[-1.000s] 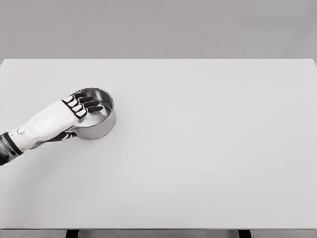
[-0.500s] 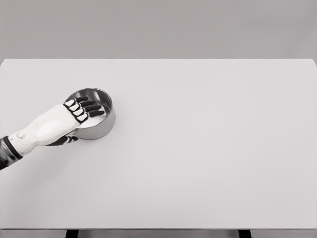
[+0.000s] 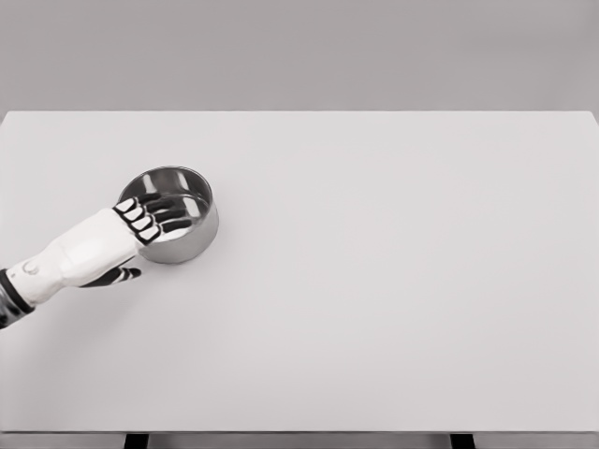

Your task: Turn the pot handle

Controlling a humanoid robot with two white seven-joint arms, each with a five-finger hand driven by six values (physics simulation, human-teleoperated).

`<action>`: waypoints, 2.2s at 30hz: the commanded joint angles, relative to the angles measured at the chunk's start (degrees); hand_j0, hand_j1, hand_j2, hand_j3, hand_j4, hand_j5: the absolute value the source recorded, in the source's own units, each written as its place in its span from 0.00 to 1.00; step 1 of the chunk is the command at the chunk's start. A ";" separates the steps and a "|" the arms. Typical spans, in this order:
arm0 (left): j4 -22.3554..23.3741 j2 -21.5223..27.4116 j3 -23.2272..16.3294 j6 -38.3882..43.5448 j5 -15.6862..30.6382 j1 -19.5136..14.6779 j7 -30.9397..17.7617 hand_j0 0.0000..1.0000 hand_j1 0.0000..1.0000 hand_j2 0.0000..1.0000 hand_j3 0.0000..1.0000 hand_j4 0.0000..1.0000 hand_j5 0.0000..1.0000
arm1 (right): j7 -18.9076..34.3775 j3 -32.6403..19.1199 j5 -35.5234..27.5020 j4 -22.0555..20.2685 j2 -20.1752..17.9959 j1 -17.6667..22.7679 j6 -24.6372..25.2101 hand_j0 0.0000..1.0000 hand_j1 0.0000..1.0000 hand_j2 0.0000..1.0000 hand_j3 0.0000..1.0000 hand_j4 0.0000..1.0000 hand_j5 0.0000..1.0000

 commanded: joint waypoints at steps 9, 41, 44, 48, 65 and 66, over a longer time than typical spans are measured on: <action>2.98 2.01 7.27 -0.03 1.66 2.20 0.11 1.00 1.00 1.00 1.00 1.00 1.00 | 0.00 -0.02 -0.06 0.00 0.00 0.00 -0.02 1.00 1.00 1.00 1.00 1.00 1.00; 14.23 2.80 12.10 -0.03 2.54 -4.04 -0.07 1.00 1.00 1.00 1.00 1.00 1.00 | 0.00 -0.02 -0.06 0.00 0.00 0.00 -0.02 1.00 1.00 1.00 1.00 1.00 1.00; 15.64 2.54 11.93 -0.03 2.45 -5.01 -0.07 1.00 1.00 1.00 1.00 1.00 1.00 | -0.09 -0.02 -0.06 0.00 0.00 0.00 -0.02 1.00 1.00 1.00 1.00 1.00 1.00; 15.73 2.54 11.84 -0.03 2.36 -5.45 -0.07 1.00 1.00 1.00 1.00 1.00 1.00 | 0.00 -0.02 -0.06 0.00 0.00 0.00 -0.02 1.00 1.00 1.00 1.00 1.00 1.00; 17.75 2.36 11.75 -0.03 2.10 -6.68 -0.16 1.00 1.00 1.00 1.00 1.00 1.00 | -0.09 -0.02 -0.06 0.00 0.00 0.00 -0.02 1.00 1.00 1.00 1.00 1.00 1.00; 17.75 2.36 11.75 -0.03 2.10 -6.68 -0.16 1.00 1.00 1.00 1.00 1.00 1.00 | 0.00 -0.02 -0.06 0.00 0.00 0.00 -0.02 1.00 1.00 1.00 1.00 1.00 1.00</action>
